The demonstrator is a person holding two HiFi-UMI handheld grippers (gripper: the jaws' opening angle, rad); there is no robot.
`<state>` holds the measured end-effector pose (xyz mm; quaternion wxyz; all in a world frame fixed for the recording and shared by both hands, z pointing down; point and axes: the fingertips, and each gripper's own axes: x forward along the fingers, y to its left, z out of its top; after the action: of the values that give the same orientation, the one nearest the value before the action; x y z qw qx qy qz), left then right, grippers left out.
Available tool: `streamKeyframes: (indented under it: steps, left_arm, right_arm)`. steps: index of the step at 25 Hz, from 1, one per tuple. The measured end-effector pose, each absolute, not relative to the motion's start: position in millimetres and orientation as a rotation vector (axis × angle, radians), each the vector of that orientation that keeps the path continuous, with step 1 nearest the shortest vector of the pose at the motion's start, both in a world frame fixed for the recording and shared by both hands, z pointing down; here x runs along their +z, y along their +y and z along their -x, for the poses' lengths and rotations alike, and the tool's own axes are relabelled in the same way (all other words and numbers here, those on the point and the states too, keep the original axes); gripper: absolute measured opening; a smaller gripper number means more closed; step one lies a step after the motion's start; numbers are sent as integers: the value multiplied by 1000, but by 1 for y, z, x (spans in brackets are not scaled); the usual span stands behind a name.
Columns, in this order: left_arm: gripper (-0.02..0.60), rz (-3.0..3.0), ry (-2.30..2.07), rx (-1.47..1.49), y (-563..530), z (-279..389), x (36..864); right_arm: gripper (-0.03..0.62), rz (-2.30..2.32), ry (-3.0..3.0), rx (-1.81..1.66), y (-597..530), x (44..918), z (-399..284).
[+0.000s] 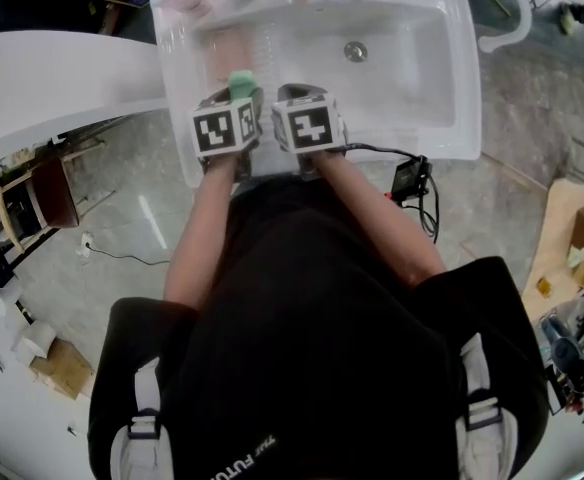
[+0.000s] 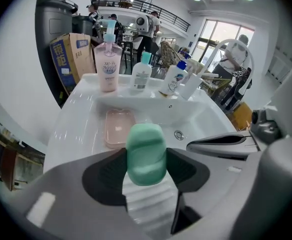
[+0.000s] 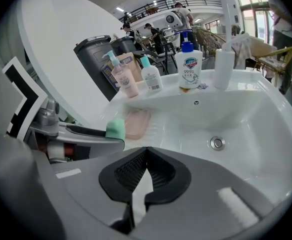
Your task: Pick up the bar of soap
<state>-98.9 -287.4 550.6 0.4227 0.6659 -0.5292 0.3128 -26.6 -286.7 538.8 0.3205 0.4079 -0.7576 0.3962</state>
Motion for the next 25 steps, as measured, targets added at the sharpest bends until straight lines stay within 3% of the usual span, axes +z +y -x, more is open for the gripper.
streamKeyframes:
  steps: [25]
  left_arm:
    - [245,-1709,-1353,720,-210,110,541]
  right_arm:
    - [14,-1151,-1979,960,-222,536,37]
